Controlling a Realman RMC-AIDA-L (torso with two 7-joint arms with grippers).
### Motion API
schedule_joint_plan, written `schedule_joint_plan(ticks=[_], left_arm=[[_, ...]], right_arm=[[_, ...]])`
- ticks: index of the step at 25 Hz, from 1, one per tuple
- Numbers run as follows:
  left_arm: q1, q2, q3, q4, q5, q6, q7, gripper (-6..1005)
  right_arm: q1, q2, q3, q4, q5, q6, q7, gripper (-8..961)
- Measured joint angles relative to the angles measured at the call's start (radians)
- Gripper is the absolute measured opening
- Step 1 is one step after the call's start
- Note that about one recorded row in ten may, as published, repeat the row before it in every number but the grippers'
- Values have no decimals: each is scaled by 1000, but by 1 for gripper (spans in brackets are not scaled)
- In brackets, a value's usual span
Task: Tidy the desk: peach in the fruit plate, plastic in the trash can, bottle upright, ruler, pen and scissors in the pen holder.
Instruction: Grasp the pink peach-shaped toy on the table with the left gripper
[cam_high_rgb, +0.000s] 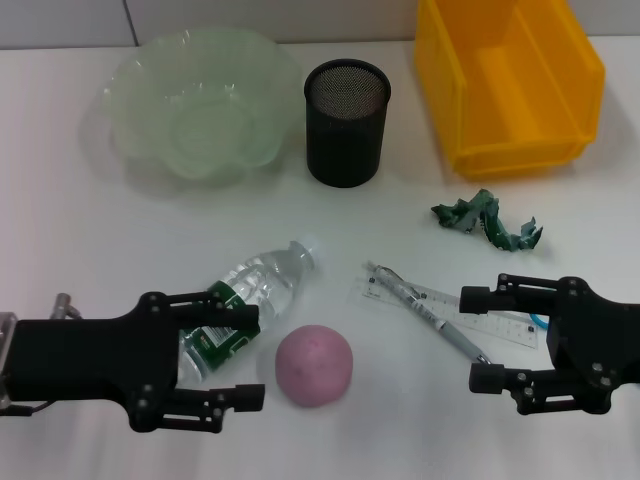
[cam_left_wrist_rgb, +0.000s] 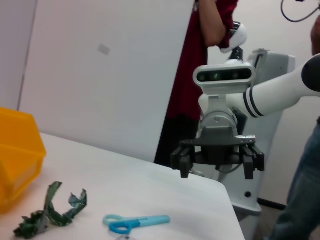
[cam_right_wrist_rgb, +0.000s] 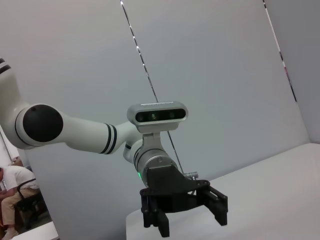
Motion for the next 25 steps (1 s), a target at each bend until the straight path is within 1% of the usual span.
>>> schedule_joint_plan(ticks=[5, 20, 25], left_arm=[[19, 5, -40, 0, 0, 19, 23, 797], [23, 8, -46, 0, 3, 24, 22, 797], [12, 9, -46, 5, 7, 17, -4, 797]], right_arm=[[12, 1, 0, 14, 1, 0, 0, 790], [9, 2, 6, 18, 2, -9, 0, 789], [4, 2, 6, 18, 2, -9, 0, 789]])
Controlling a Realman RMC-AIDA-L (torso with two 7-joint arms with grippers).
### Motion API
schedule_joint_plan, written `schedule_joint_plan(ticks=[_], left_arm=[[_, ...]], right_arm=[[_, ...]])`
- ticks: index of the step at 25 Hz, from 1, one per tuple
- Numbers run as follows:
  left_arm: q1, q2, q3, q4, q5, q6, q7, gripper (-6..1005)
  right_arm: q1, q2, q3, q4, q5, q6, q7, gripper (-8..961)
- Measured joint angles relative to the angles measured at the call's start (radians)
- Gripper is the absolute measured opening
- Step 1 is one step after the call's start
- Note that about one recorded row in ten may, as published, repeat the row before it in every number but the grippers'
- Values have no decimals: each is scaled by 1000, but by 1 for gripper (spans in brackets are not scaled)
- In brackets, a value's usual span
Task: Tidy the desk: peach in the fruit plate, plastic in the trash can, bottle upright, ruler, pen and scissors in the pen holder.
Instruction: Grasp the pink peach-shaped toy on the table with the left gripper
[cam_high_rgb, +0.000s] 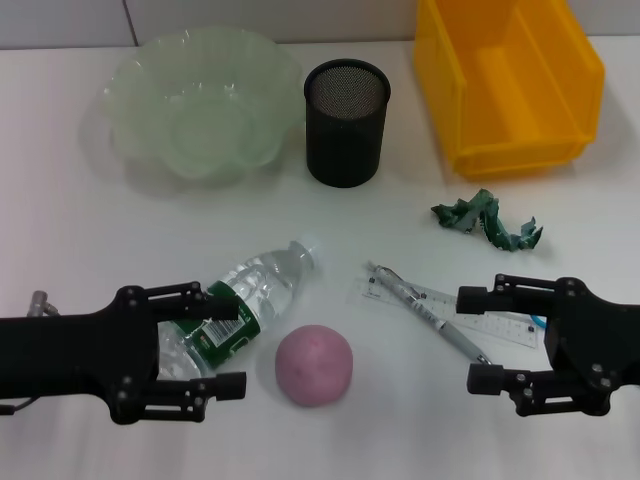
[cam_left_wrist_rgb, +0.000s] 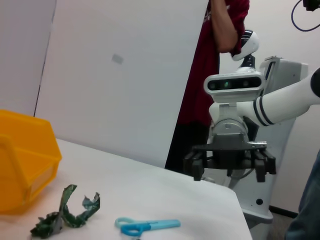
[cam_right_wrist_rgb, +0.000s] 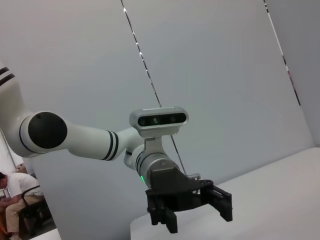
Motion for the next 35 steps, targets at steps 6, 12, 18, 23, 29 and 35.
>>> schedule_joint_plan(ticks=[6, 12, 18, 23, 29, 35], left_arm=[[-20, -7, 18, 103, 12, -40, -135, 797], [-120, -18, 155, 288, 60, -69, -352, 798], [-204, -21, 374, 414, 108, -140, -484, 797], [-238, -24, 498, 500, 119, -163, -540, 796], [-244, -27, 777, 687, 219, -286, -651, 794], [-269, -28, 916, 761, 291, -331, -735, 792]], right_arm=[[-30, -7, 3, -5, -4, 1, 0, 789], [-87, -27, 15, -8, -3, 18, -4, 789], [-124, -33, 31, -9, -9, 49, -7, 789], [-129, -35, 31, -3, -15, 87, -8, 789], [-121, -39, 31, -2, -38, 84, 2, 789], [-120, -43, 32, -4, -51, 81, 18, 788]])
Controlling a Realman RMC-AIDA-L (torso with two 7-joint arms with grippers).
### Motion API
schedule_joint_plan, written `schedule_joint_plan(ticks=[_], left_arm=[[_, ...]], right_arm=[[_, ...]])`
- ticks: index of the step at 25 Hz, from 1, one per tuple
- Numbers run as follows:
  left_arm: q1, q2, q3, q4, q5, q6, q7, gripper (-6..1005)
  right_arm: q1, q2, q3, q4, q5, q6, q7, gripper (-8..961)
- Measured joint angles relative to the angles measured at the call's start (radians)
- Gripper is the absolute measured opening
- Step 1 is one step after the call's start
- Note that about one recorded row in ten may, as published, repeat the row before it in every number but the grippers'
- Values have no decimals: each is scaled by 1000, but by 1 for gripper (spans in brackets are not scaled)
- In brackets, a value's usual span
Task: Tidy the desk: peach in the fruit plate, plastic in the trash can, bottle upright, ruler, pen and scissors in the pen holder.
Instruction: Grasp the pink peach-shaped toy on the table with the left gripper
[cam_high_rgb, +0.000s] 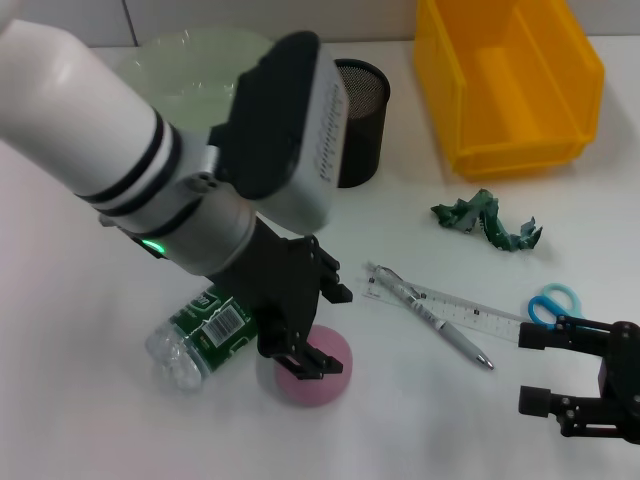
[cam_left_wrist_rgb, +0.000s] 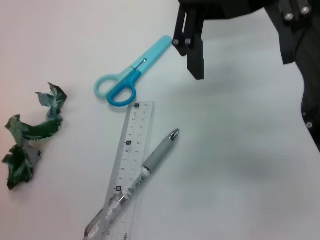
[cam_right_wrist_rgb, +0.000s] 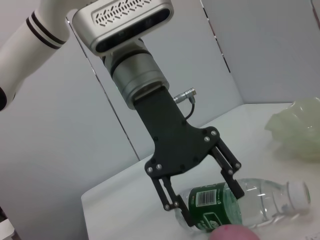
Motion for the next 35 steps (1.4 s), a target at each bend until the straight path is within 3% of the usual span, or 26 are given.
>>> schedule_joint_plan(ticks=[8, 24, 30, 32, 35], left_arm=[[-2, 0, 114, 4, 54, -50, -51, 708], [17, 0, 246, -24, 178, -119, -89, 677], [33, 0, 250, 5, 169, -121, -89, 464], [41, 0, 252, 20, 168, -116, -89, 287], [45, 0, 257, 24, 168, -114, -90, 260]], right_arm=[[14, -5, 0, 0, 0, -2, 12, 788], [26, -6, 0, -1, 0, -6, 31, 788], [26, -5, 0, 0, 0, -6, 32, 788], [25, -5, 0, 0, 0, -7, 31, 788], [20, -5, 0, -2, 0, -18, 32, 787]])
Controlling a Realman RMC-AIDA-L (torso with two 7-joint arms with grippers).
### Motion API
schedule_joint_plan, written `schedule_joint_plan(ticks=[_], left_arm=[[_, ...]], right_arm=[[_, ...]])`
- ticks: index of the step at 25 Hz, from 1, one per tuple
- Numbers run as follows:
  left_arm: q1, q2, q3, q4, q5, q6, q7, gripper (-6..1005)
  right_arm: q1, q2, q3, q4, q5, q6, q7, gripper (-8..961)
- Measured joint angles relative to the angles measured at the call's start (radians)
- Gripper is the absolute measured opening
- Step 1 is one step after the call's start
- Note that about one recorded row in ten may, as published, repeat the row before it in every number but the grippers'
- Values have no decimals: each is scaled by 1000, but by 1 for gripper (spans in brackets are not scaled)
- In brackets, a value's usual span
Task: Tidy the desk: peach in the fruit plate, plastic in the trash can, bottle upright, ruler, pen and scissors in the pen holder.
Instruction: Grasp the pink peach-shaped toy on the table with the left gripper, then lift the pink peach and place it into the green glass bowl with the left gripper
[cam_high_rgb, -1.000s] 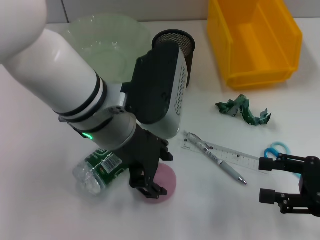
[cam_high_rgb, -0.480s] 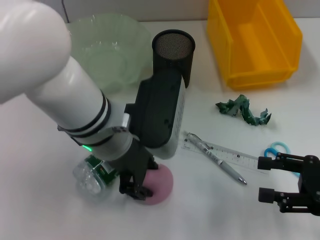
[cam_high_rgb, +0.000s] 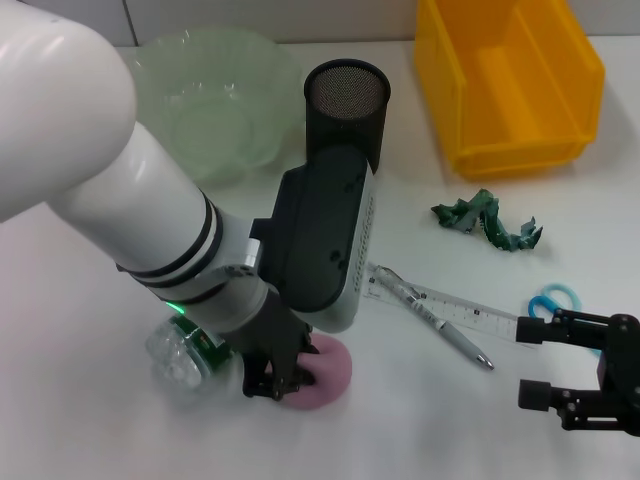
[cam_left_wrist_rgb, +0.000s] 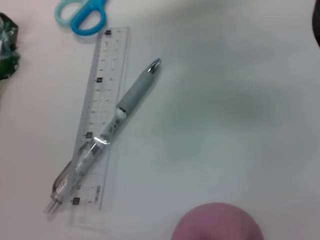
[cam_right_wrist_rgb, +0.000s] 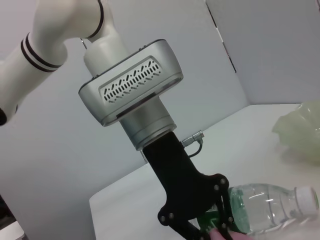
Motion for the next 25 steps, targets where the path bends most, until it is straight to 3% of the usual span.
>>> schedule_joint_plan(ticks=[9, 14, 15, 17, 18, 19, 20, 21, 25], left_arm=[[50, 2, 1, 95, -24, 7, -4, 179], [102, 6, -93, 165, -145, 8, 58, 131], [130, 6, -200, 171, -260, 12, 127, 121], [142, 10, -315, 140, -380, 37, 202, 100], [142, 10, -315, 140, -380, 37, 202, 90], [142, 12, -443, 93, -477, 67, 256, 80], [140, 12, -506, 67, -509, 72, 266, 73], [140, 12, -506, 67, -509, 72, 266, 66], [117, 12, -779, -122, -659, -19, 317, 44]], right_arm=[[-7, -3, 0, -2, 3, -26, -3, 787], [-7, -3, 1, -3, 5, -26, -8, 787], [-7, -3, 2, -3, 6, -26, -8, 787], [-7, -3, 2, -3, 7, -26, -8, 787], [-7, -3, 2, -1, 7, -27, -8, 787], [-7, -3, 2, 1, 7, -27, -8, 787], [-7, -3, 2, 3, 7, -28, -8, 787], [-7, -1, 2, 4, 7, -28, -8, 787], [-7, 15, 2, 8, 7, -27, -9, 787]])
